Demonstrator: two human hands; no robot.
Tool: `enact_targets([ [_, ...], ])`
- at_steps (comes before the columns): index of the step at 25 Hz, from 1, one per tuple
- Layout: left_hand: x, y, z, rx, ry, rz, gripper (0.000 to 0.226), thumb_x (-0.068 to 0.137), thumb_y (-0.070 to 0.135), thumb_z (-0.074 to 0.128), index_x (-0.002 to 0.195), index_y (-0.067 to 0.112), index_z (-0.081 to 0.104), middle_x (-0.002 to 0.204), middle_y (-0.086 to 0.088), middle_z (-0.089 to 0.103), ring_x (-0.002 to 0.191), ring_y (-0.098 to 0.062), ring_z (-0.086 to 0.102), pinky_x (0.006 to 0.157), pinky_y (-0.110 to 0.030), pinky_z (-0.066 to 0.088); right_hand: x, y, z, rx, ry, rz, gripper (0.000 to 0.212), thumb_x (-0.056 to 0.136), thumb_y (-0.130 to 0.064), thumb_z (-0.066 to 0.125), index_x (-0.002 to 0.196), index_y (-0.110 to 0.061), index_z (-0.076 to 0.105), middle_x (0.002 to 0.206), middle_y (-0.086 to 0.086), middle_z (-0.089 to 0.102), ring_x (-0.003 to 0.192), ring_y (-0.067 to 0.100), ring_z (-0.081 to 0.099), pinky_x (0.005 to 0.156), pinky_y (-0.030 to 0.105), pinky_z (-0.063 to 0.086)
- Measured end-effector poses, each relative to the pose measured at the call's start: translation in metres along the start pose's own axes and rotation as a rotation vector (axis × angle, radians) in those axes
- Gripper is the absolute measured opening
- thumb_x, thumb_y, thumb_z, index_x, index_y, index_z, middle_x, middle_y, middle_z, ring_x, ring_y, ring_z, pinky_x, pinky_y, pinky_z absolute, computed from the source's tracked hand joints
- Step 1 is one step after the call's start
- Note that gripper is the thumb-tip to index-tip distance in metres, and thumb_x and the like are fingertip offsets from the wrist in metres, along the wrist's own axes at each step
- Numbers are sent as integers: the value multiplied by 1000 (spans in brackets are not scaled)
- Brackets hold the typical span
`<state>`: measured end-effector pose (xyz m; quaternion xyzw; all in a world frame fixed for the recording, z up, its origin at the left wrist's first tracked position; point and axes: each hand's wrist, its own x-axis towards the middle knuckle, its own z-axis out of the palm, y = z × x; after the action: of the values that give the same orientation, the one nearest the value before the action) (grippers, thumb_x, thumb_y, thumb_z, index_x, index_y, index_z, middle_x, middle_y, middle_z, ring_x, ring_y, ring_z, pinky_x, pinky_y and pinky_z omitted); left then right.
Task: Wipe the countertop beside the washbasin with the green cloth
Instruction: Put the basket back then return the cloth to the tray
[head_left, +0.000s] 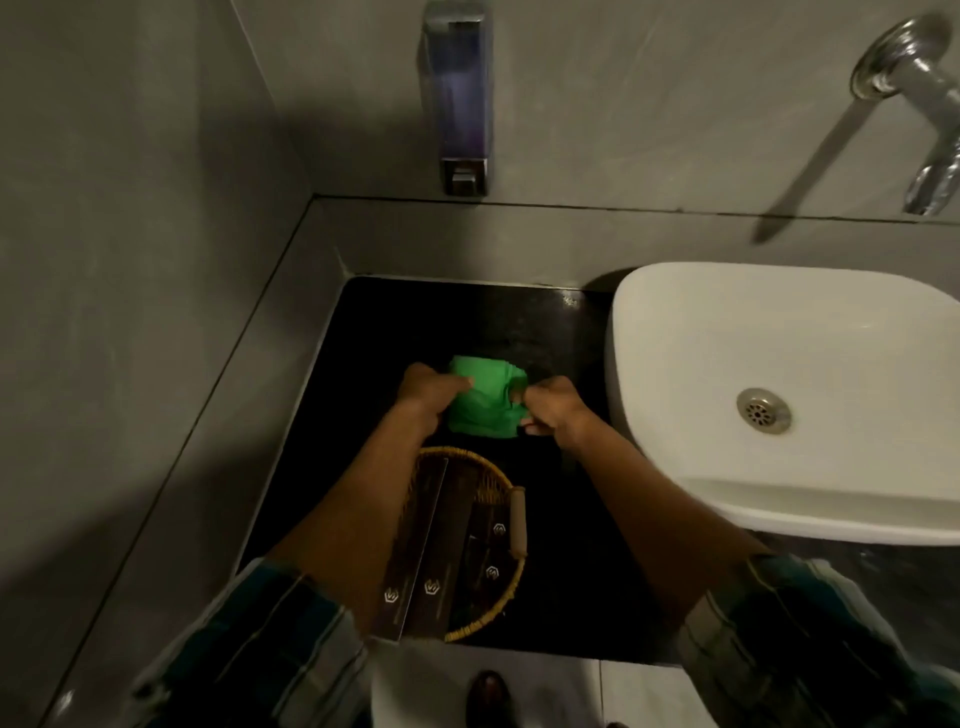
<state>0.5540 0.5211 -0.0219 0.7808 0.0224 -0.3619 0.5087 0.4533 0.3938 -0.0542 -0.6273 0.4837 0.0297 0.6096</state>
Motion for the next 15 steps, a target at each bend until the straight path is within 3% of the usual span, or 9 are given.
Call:
enact_targets([
  [2, -20, 22, -8, -121, -87, 56, 27, 79, 11, 71, 104, 2, 63, 101, -14, 69, 74, -17, 70, 62, -31, 58, -21, -7, -10, 126, 13, -91, 10, 84, -24, 66, 87, -15, 63, 84, 9, 68, 58, 12, 61, 41, 21, 47],
  [4, -49, 48, -4, -152, -199, 158, 33, 79, 14, 72, 109, 4, 65, 100, -9, 72, 81, -15, 70, 66, -30, 58, -49, -13, -39, 210, 58, -209, 10, 83, -26, 65, 86, -20, 57, 79, 3, 66, 59, 12, 62, 42, 21, 48],
  [7, -87, 80, 38, -215, -360, 254, 31, 78, 15, 72, 108, 9, 68, 97, -5, 76, 88, -18, 72, 66, -32, 60, -90, -16, -104, 141, 234, -425, 7, 83, -35, 59, 85, -29, 54, 81, 3, 70, 69, 16, 68, 51, 28, 53],
  [9, -109, 92, 88, -244, -440, 282, 28, 78, 14, 71, 106, 11, 69, 93, -3, 77, 87, -18, 72, 69, -32, 59, -111, -10, -158, 116, 356, -530, 21, 86, -48, 52, 89, -28, 56, 86, 9, 69, 77, 21, 67, 59, 33, 53],
  [12, -143, 98, 177, -282, -579, 301, 37, 75, 16, 72, 111, 11, 67, 95, -4, 76, 88, -19, 72, 70, -31, 59, -128, 16, -245, 239, 320, -486, 42, 75, -75, 50, 89, -35, 51, 98, 3, 64, 85, 16, 66, 63, 29, 53],
  [13, -156, 97, 210, -288, -602, 295, 41, 73, 16, 74, 113, 11, 65, 95, -6, 76, 87, -20, 72, 68, -30, 59, -131, 29, -275, 287, 298, -448, 43, 72, -73, 57, 90, -35, 48, 99, 1, 66, 87, 15, 67, 65, 33, 56],
  [15, -183, 94, 292, -270, -550, 287, 46, 71, 12, 77, 114, 13, 57, 97, -14, 73, 79, -22, 73, 61, -29, 58, -134, 61, -347, 262, 437, -407, 39, 75, -52, 71, 93, -28, 46, 96, 2, 68, 86, 20, 69, 75, 45, 59],
])
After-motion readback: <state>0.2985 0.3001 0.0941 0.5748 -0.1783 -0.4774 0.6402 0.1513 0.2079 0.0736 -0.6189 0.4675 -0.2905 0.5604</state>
